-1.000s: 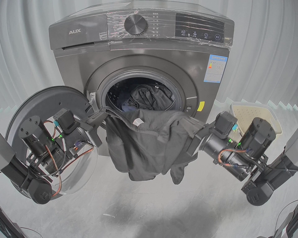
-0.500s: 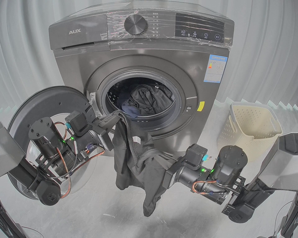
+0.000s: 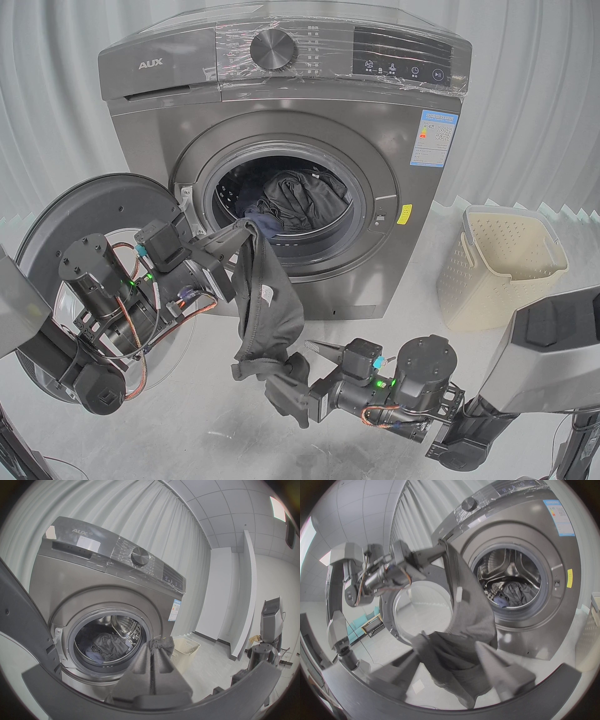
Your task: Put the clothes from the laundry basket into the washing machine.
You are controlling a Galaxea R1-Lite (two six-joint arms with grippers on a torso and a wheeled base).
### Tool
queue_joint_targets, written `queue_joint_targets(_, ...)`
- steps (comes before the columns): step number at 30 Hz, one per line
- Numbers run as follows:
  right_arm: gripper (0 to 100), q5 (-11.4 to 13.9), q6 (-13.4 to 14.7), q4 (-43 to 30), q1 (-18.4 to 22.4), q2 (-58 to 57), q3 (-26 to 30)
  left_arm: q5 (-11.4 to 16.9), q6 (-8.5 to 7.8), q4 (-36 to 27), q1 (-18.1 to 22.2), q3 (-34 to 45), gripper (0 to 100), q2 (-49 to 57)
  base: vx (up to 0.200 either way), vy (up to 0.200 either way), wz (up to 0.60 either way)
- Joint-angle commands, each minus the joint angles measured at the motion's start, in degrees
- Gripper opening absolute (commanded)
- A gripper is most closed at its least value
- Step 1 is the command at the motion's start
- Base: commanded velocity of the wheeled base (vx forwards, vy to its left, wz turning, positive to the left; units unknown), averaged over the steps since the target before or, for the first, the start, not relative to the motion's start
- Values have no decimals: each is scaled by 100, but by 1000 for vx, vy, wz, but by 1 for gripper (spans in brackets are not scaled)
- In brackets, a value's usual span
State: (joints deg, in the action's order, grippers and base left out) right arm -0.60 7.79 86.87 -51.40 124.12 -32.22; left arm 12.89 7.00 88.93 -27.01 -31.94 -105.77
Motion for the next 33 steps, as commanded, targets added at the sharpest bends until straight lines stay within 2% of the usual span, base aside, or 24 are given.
queue_joint_targets(1,100,-19,-6,-12,-28,279,49,3,3,1,-6,-14,0,38,0,0,0)
queue_joint_targets(6,100,-19,-49,-74,165,349,-4,12,12,1,-6,4,0,144,0,0,0)
queue_joint_targets(11,100,-19,-85,-100,464,683,-417,30,12,1,-76,21,0,232,0,0,0)
queue_joint_targets(19,100,-11,-137,-232,1026,1378,-1577,47,39,1,-111,47,0,390,0,0,0)
queue_joint_targets(22,100,51,-164,-223,1079,1457,-1805,47,39,1,-111,47,0,408,0,0,0)
queue_joint_targets(26,100,200,-243,-232,1009,1474,-1849,47,39,1,-111,47,0,408,0,0,0)
queue_joint_targets(29,100,200,-260,-250,1009,1562,-1964,56,30,1,-111,47,0,408,0,0,0)
queue_joint_targets(33,100,218,-269,-293,1061,1782,-2403,56,30,1,-129,56,0,416,0,0,0)
